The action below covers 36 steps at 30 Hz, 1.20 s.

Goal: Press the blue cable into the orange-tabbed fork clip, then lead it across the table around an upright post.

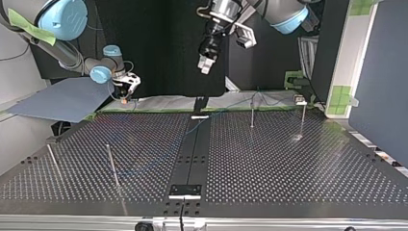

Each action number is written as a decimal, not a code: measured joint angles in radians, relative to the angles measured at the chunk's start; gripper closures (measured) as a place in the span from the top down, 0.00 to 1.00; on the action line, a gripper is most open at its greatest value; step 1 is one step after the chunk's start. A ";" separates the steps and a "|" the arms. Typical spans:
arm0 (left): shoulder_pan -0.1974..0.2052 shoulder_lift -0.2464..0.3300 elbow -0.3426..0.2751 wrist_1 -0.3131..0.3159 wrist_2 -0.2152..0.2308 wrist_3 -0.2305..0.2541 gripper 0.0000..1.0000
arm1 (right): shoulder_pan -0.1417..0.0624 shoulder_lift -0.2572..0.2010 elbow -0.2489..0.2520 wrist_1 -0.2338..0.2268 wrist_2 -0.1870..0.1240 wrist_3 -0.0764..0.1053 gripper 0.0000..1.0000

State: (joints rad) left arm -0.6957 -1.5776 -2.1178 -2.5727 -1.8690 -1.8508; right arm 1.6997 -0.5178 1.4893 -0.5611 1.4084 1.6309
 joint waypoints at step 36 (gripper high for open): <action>0.025 -0.044 -0.296 0.192 0.023 -0.057 1.00 | 0.002 0.000 0.000 0.000 0.000 0.000 0.00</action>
State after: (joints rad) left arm -0.6702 -1.6214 -2.4138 -2.3802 -1.8464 -1.9074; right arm 1.7022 -0.5179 1.4890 -0.5615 1.4084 1.6309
